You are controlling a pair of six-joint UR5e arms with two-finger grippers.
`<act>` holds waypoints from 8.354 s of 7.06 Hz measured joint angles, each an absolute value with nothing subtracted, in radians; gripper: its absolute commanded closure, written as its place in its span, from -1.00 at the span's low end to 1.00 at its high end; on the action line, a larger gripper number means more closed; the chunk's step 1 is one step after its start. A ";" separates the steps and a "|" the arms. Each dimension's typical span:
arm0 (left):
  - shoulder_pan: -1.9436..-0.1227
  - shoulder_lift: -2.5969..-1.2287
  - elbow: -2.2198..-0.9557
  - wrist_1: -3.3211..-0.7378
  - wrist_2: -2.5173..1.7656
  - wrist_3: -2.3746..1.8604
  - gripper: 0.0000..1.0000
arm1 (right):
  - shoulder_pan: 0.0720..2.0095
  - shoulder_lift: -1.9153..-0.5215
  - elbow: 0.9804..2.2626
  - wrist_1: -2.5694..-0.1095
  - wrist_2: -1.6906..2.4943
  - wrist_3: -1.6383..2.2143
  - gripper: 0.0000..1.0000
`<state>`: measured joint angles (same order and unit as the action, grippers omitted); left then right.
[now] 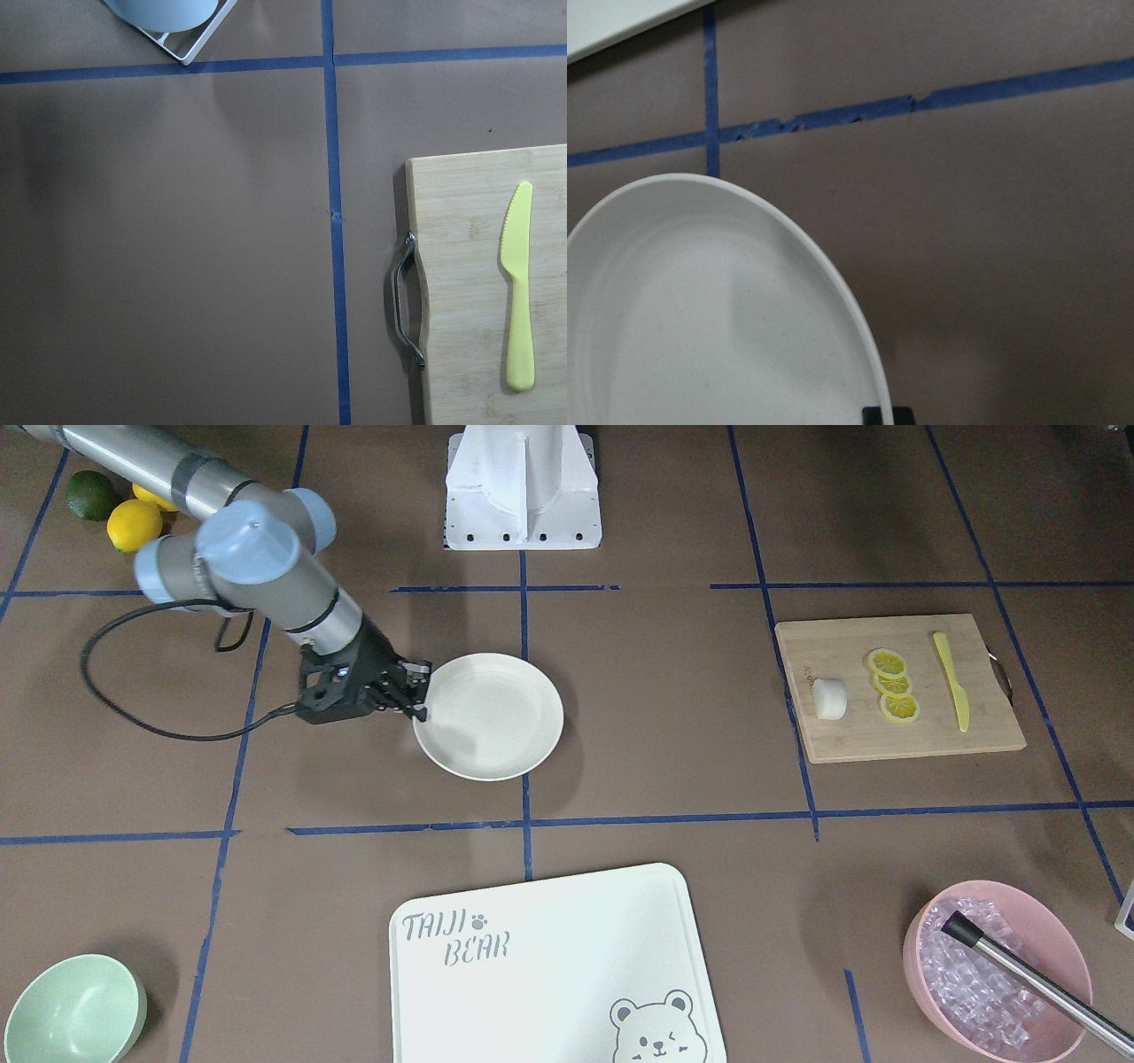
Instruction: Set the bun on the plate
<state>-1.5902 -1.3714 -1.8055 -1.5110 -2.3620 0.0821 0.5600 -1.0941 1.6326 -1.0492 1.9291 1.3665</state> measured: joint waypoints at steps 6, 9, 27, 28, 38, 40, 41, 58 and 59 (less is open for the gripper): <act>-1.589 -1.371 -1.805 -1.511 -2.362 0.082 -1.00 | 0.489 -1.038 1.592 -1.122 1.818 1.426 -1.00; -1.587 -1.371 -1.805 -1.516 -2.362 0.083 -1.00 | 0.630 -1.050 1.646 -1.328 1.945 1.306 -1.00; -0.867 -1.666 -1.800 -1.926 -2.145 -0.810 -1.00 | 1.480 -1.745 1.765 -1.486 2.304 -0.033 -1.00; -0.843 -1.673 -1.769 -1.950 -2.135 -0.818 -1.00 | 1.480 -1.744 1.764 -1.486 2.304 -0.034 -1.00; -0.793 -1.746 -1.776 -1.909 -2.121 -0.884 0.39 | 1.480 -1.746 1.767 -1.486 2.304 -0.034 -1.00; -0.740 -1.947 -1.769 -1.742 -2.097 -1.030 0.38 | 1.480 -1.745 1.766 -1.486 2.304 -0.034 -1.00; -0.670 -2.063 -1.731 -1.687 -2.045 -1.138 0.38 | 1.480 -1.744 1.765 -1.486 2.304 -0.034 -1.00; -0.901 -1.817 -1.989 -1.432 -2.167 -0.529 -1.00 | 1.480 -1.746 1.755 -1.486 2.303 -0.037 -1.00; -1.036 -1.724 -1.989 -1.433 -2.215 -0.351 -1.00 | 1.480 -1.747 1.756 -1.486 2.303 -0.037 -1.00</act>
